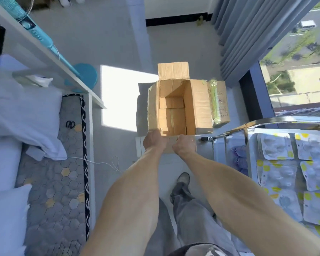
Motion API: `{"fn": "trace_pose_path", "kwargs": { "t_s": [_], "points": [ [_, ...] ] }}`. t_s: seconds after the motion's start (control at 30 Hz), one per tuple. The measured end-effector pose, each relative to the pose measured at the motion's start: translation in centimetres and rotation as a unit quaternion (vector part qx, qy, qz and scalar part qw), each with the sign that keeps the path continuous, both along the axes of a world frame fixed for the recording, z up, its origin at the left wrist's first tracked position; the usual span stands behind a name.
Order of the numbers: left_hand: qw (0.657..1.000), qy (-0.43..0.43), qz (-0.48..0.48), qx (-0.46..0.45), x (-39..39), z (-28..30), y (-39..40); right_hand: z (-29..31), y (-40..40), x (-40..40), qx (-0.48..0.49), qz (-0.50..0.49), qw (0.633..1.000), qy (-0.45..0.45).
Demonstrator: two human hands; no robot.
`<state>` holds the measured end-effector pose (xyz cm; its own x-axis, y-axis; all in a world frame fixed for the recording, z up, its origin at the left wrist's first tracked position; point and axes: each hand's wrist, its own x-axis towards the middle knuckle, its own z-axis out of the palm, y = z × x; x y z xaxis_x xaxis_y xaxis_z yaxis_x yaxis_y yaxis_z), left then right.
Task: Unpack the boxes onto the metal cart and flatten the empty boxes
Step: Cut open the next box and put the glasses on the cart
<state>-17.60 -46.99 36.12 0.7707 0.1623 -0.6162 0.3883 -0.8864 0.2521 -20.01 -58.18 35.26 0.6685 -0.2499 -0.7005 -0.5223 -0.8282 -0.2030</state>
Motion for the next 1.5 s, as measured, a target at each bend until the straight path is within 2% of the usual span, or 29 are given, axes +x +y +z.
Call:
{"fn": "trace_pose_path", "kwargs": {
  "t_s": [0.13,0.37,0.53,0.8,1.07,1.27,1.5],
  "points": [
    [0.999,-0.008,0.044,0.010,-0.9,-1.0,4.3,-0.8,3.5,-0.2,-0.020,0.025,0.999,-0.020],
    [0.994,0.016,0.099,0.046,-3.0,-8.1,12.7,-8.2,11.9,-1.4,0.008,0.084,0.996,-0.016],
    [0.993,0.046,0.105,0.040,-5.9,-11.1,15.7,-10.4,16.4,-3.6,0.002,0.106,0.994,-0.016],
    [0.991,0.046,0.120,0.032,-6.9,-11.1,20.3,-10.2,20.1,-4.5,-0.020,0.127,0.992,-0.015],
    [0.982,0.023,0.185,0.020,-6.4,-11.1,25.4,-10.4,25.6,-2.8,-0.009,0.180,0.983,-0.030],
    [0.965,0.037,0.259,0.028,-7.9,-13.4,30.4,-13.3,30.1,-1.9,-0.012,0.270,0.962,-0.023],
    [0.924,0.065,0.369,0.072,-10.6,-15.2,36.6,-15.2,37.1,-1.3,0.011,0.395,0.919,-0.016]
  ]
}}
